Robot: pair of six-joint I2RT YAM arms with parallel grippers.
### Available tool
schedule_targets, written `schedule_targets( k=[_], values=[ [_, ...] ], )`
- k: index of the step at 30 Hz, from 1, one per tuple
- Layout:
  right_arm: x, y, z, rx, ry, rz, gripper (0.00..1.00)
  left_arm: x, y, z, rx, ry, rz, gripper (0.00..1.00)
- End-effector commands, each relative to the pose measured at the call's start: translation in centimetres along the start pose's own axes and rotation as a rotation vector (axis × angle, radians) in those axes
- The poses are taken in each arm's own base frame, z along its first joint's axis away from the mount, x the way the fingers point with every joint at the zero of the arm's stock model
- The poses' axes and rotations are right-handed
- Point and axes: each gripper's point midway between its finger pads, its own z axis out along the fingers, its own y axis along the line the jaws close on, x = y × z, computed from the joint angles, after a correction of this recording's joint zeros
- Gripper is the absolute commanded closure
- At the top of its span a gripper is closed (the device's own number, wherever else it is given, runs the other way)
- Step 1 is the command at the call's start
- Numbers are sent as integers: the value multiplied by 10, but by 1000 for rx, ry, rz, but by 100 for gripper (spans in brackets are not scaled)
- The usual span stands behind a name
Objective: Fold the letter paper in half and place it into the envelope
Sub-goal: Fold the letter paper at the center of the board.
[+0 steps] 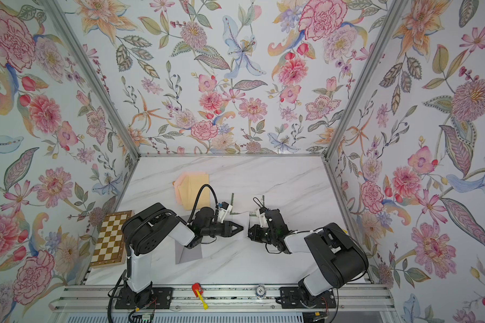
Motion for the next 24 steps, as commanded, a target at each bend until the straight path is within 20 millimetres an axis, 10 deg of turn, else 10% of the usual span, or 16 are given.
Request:
schedule_targets(
  k=[1,24],
  values=[
    [23,-28,-3,128,75,39,81,20,25,0,-108,65,-12,65],
    [-45,10,-44,71,56,-160,71,19,21,-3,-165,148,127,65]
  ],
)
